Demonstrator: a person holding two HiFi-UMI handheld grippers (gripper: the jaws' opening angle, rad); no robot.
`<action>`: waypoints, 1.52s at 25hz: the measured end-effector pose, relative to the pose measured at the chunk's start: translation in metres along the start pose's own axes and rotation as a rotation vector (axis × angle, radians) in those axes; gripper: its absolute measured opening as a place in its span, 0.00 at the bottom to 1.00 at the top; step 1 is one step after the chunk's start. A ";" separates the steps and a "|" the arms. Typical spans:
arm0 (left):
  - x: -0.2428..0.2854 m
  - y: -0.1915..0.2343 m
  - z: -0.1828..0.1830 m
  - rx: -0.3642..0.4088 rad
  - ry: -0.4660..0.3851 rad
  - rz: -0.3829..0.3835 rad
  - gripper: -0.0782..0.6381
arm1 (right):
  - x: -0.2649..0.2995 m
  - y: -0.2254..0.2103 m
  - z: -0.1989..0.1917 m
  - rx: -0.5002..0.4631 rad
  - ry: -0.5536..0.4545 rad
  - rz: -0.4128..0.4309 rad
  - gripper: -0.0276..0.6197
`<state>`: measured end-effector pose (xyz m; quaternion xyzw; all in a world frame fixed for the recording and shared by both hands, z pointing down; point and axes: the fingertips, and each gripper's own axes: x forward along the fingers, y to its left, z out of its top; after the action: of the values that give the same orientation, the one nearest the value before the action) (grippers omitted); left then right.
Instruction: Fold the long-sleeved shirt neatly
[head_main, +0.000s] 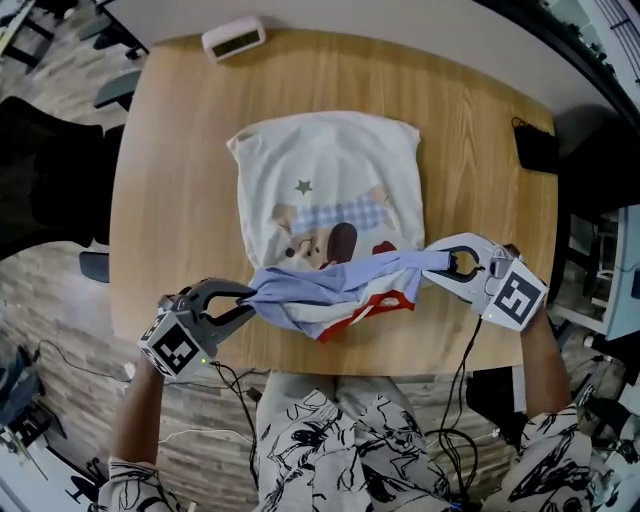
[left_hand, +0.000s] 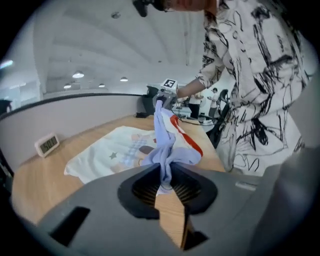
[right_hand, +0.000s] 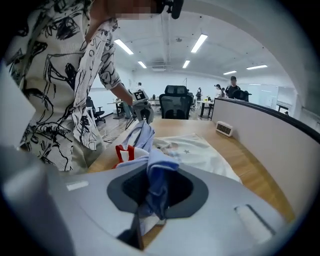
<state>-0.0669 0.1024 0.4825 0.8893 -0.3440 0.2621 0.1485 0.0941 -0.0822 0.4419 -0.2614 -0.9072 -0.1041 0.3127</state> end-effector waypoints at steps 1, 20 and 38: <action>-0.003 0.011 0.001 -0.040 -0.009 -0.013 0.20 | 0.002 -0.012 0.003 0.010 -0.005 0.001 0.16; 0.021 0.171 -0.045 -0.864 -0.068 -0.121 0.20 | 0.055 -0.180 -0.096 0.580 0.039 -0.134 0.17; 0.015 0.138 0.045 0.135 0.120 0.093 0.48 | 0.025 -0.153 -0.070 -0.011 0.260 -0.220 0.54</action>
<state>-0.1360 -0.0245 0.4658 0.8632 -0.3569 0.3440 0.0962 0.0308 -0.2250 0.5083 -0.1465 -0.8816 -0.1758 0.4129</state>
